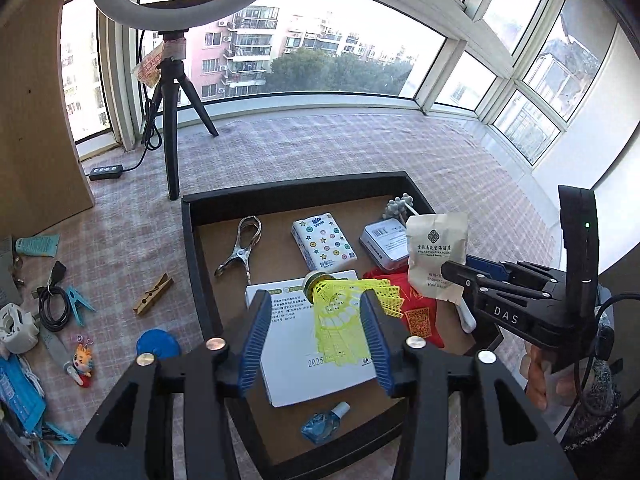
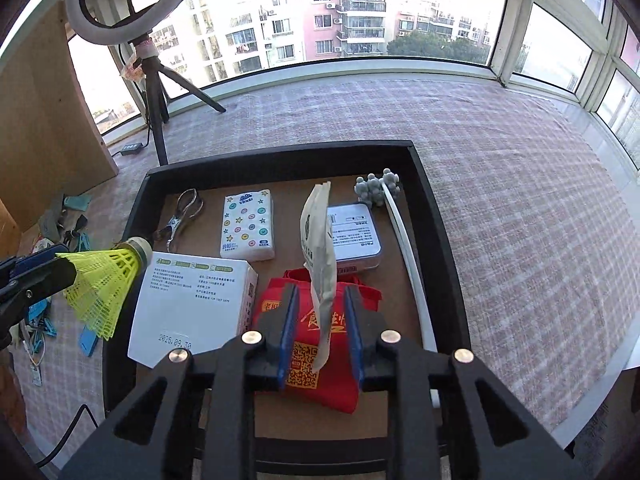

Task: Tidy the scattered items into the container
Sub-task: 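Carry the shuttlecock and white sachet into the tray and open both grippers, then move both grippers back over the pile of items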

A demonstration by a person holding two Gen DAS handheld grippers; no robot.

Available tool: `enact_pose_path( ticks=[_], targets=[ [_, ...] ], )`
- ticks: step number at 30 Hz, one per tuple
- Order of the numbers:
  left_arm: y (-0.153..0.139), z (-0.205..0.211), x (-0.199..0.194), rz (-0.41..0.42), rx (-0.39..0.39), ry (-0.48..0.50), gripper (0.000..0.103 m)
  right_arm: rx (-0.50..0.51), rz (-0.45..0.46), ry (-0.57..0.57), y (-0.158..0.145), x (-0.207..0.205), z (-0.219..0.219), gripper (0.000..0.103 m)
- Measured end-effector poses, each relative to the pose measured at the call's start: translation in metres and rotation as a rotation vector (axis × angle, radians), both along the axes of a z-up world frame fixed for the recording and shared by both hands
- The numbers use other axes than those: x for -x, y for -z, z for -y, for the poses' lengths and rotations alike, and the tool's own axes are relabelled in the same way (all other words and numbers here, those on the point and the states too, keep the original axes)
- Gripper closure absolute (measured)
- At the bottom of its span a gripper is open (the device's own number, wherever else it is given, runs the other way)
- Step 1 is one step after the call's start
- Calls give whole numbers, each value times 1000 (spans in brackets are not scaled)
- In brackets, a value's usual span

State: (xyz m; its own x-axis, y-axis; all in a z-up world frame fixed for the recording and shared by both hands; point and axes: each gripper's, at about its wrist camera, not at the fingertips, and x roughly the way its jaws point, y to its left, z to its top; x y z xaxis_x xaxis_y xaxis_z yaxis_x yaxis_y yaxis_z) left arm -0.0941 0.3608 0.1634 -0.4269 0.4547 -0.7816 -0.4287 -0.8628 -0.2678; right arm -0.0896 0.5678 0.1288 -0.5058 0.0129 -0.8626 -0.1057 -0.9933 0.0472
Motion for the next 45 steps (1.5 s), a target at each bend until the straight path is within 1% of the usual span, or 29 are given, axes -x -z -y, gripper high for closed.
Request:
enact_pose_path(
  ticks=[1,2,4,8,13,19,23,27,32,37,40,43,45],
  targets=[
    [-2,-1,-2,-18,4,0,44,2,-5,11,-1,-1,-2,50],
    [-3,-2,-5,-31,19,4,44,4,-9,17,-2,-1,-4,48],
    [-4,-3,-8,-44,43,6,44,9,-18,22,-3,-1,-5,48],
    [-3,8,-10,-33,30,-18,44,13,-28,11,-5,-1,3,48],
    [-1,30,-13,-28,33,-68,44,17,-24,-35,-4,6,23,48],
    [4,73,-23,-17,39,-150,44,33,-43,-137,-11,13,60,48],
    [9,113,-34,-6,44,-225,44,44,-52,-231,-12,15,94,48],
    [15,161,-50,-7,72,-317,44,65,-71,-352,-14,16,131,48],
    [26,230,-77,18,91,-452,44,63,-87,-537,-15,11,189,48],
    [41,300,-115,55,104,-609,44,76,-67,-722,-8,-2,252,48],
    [53,336,-137,81,109,-683,44,64,-42,-862,0,-17,295,48],
    [65,362,-154,105,123,-720,44,36,-24,-1016,9,-36,337,48],
    [73,375,-162,114,127,-714,44,20,-9,-1126,15,-49,365,48]
  ],
)
